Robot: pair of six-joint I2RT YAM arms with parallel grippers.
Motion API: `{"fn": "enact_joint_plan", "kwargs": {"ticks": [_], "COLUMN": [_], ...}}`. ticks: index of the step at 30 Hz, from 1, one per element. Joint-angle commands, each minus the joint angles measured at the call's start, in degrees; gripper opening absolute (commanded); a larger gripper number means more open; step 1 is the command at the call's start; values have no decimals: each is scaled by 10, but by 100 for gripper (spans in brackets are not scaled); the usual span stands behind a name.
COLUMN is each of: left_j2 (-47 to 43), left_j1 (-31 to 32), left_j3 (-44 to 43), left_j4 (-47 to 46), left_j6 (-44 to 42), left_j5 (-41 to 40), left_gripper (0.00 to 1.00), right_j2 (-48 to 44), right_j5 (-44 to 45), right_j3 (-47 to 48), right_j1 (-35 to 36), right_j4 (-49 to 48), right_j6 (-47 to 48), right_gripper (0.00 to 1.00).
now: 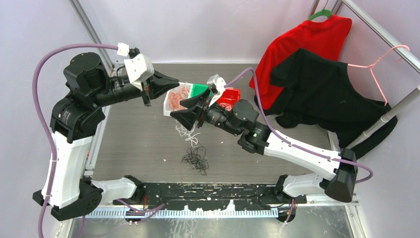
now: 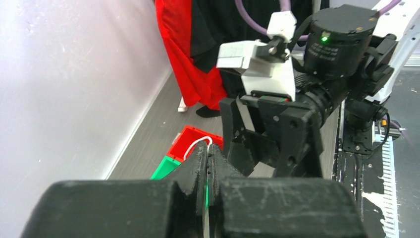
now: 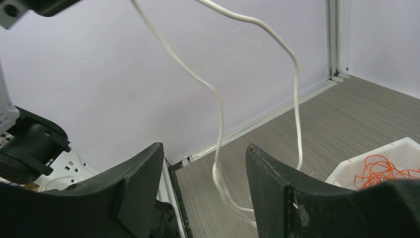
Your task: Untangle the cables
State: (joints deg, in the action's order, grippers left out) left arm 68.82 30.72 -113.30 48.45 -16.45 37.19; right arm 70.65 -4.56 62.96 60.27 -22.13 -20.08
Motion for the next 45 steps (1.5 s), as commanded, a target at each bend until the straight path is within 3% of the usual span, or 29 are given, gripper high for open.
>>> {"fn": "enact_joint_plan", "kwargs": {"ticks": [1, 12, 22, 25, 34, 45], "left_j2": [-19, -25, -10, -5, 17, 21], "left_j1": [0, 0, 0, 0, 1, 1], "left_j3": [-2, -1, -11, -14, -66, -107], "left_j4": [-28, -27, -27, -31, -60, -168], "left_j6": [17, 27, 44, 47, 55, 39], "left_j5": [26, 35, 40, 40, 26, -62], "left_gripper": [0, 0, 0, 0, 0, 0], "right_j2": [5, -2, 81, 102, 123, 123], "right_j5": [11, 29, 15, 23, 94, 142], "right_j3": [40, 36, 69, 48, -73, -212], "right_j1": [-4, -20, -21, -21, -21, -20], "right_j4": [-23, -7, -33, -61, -107, -159], "right_j6": [2, -13, -39, -57, -63, -85], "right_gripper": [65, 58, 50, 45, 42, 40]}}
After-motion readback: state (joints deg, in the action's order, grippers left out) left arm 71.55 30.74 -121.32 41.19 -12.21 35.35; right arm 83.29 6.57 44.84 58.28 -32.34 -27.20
